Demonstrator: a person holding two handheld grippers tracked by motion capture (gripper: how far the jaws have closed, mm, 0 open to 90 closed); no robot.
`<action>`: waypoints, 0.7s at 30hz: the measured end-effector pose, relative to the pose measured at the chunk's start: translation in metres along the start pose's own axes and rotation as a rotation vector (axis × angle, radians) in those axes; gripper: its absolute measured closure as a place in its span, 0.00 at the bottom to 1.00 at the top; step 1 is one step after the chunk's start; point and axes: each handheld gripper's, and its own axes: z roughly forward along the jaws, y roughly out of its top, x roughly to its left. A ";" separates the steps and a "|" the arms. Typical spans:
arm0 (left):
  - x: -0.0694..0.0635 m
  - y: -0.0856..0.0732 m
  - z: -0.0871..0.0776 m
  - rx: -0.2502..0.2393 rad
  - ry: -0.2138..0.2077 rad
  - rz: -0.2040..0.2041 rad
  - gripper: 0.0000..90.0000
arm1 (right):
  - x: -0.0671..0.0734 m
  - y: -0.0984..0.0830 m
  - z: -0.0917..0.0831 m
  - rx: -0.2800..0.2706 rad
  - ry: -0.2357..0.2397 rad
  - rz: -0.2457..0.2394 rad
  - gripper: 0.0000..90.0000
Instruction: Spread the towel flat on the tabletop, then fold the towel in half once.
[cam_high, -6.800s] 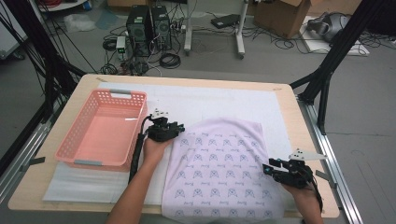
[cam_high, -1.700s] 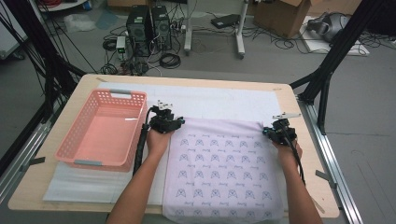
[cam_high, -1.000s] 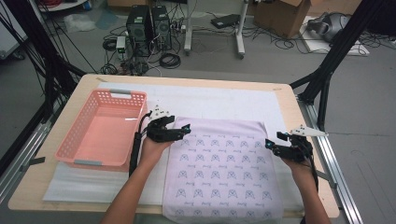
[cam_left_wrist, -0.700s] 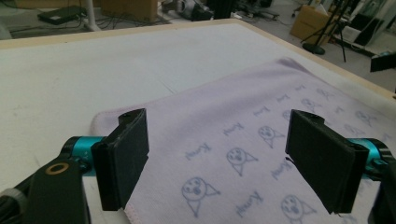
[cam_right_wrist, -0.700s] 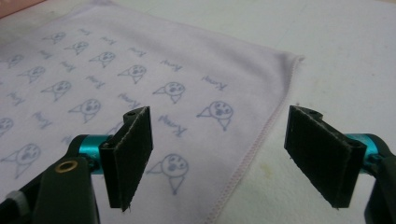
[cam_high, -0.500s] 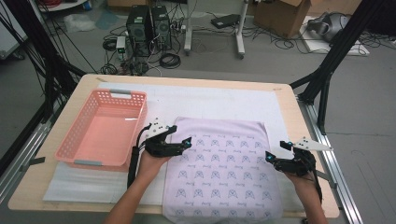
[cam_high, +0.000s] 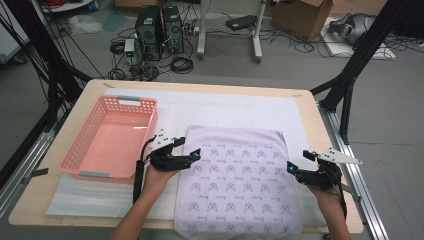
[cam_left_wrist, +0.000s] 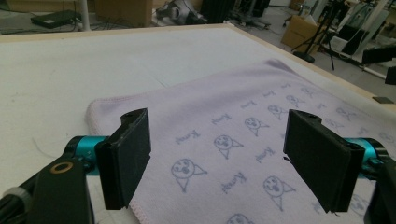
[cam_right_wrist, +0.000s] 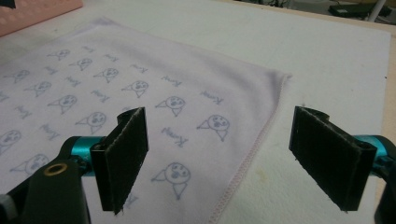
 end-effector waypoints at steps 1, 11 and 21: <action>0.000 0.000 0.000 -0.002 0.000 -0.001 0.27 | 0.000 0.000 0.000 0.001 0.001 -0.001 0.21; 0.005 -0.002 0.002 0.033 0.018 -0.038 0.27 | -0.001 -0.002 0.003 0.019 -0.010 0.014 0.21; 0.013 -0.010 0.011 0.164 0.092 -0.065 0.20 | -0.001 -0.004 0.033 0.110 0.002 0.037 0.21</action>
